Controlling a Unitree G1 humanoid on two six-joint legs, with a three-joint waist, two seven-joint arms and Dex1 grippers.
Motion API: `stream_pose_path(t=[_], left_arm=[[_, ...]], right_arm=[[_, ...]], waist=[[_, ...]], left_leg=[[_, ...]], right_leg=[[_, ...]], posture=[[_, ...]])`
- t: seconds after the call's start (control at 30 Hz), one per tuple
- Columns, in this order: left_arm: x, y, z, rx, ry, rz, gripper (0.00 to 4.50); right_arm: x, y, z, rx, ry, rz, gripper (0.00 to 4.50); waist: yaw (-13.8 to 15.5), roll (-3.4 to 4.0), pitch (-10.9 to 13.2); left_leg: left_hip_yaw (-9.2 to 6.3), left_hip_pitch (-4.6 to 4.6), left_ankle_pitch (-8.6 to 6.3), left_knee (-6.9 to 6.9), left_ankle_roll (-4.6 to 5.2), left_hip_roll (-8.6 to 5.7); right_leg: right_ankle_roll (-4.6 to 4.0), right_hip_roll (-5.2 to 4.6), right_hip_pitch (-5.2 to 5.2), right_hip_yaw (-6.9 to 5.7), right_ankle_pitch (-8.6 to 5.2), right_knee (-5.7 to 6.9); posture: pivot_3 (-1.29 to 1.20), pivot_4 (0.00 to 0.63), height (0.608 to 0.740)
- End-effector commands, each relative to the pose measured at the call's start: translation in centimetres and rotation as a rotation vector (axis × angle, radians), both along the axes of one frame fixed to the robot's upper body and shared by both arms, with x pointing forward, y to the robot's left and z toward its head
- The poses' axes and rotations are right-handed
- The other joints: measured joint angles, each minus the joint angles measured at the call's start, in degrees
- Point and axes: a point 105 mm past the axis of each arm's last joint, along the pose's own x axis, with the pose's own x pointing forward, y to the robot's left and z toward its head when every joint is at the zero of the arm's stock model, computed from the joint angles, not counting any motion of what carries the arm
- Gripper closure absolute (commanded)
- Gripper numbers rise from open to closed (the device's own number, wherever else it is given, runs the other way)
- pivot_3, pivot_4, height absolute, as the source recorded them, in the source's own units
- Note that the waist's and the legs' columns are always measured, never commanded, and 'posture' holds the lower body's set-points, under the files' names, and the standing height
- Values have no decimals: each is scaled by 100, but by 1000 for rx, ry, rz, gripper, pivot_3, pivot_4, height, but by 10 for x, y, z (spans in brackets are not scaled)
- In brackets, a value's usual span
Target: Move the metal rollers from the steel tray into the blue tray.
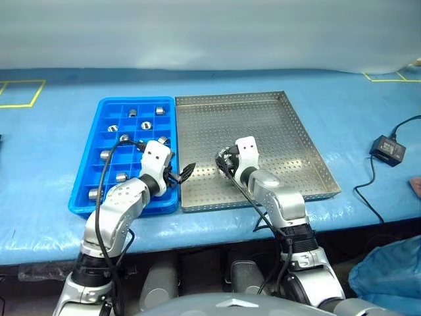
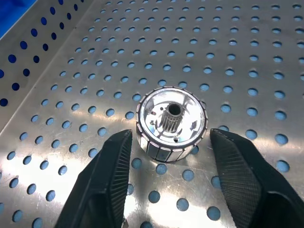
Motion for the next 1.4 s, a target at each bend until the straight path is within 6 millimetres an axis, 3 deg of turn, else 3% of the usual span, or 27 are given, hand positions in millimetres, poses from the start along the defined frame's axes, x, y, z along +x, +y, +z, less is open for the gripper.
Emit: stream_pose_path(t=[0.03,0.37,0.47,0.6,0.73,0.83,0.9,1.27,1.3,1.4], left_arm=[[9,8,20,-9,-69,24,658],[5,14,18,3,-66,43,658],[0,26,26,-11,-87,63,658],[-20,50,33,128,-101,52,658],[-26,83,39,199,-97,164,658],[-27,112,39,227,-84,308,658],[-31,121,39,209,-89,367,658],[-41,110,38,158,-100,377,658],[-40,109,37,154,-101,378,658],[-38,105,37,135,-108,378,658]], right_arm=[[3,2,18,12,-68,1,2813],[7,5,29,14,-110,12,2876],[-6,26,48,51,-157,146,2876],[-41,63,85,138,-247,440,2876],[-59,84,96,161,-260,580,2876],[-57,99,86,142,-218,621,2876],[-50,105,75,118,-183,605,2876],[-47,116,48,75,-106,643,2876],[-47,116,47,49,-114,648,2155],[-48,115,49,6,-157,645,1277]], waist=[[-9,0,0],[9,0,0],[9,2,1],[-38,1,1],[39,1,1],[98,1,1],[130,0,1],[368,-5,-2],[374,-5,-2],[402,-5,-2]], left_leg=[[0,0,0,2,0,1],[1,-3,0,-2,2,-1],[0,-3,0,-2,2,1],[0,-2,0,-12,1,15],[-4,0,1,-20,-1,25],[-1,7,1,-16,-5,23],[-2,15,1,-15,-6,22],[-4,5,1,-22,-10,14],[-4,10,1,-22,-10,14],[-3,26,-13,-23,-32,16]], right_leg=[[0,0,0,0,1,0],[-4,0,-3,0,4,-2],[-2,1,-4,0,2,0],[-7,3,-10,1,1,-1],[-11,3,-11,-5,-5,-2],[-8,-4,-8,-8,-5,-4],[-8,-9,-14,-12,-4,-5],[-19,-15,-8,-20,2,-9],[-13,-15,-8,-20,-2,-9],[-9,-15,-11,-20,-5,-10]], posture=[[-51,150,740],[-13,150,740],[-12,150,740],[8,150,740],[46,150,740],[78,150,740],[85,150,740],[168,150,740],[172,150,740],[171,150,740]])
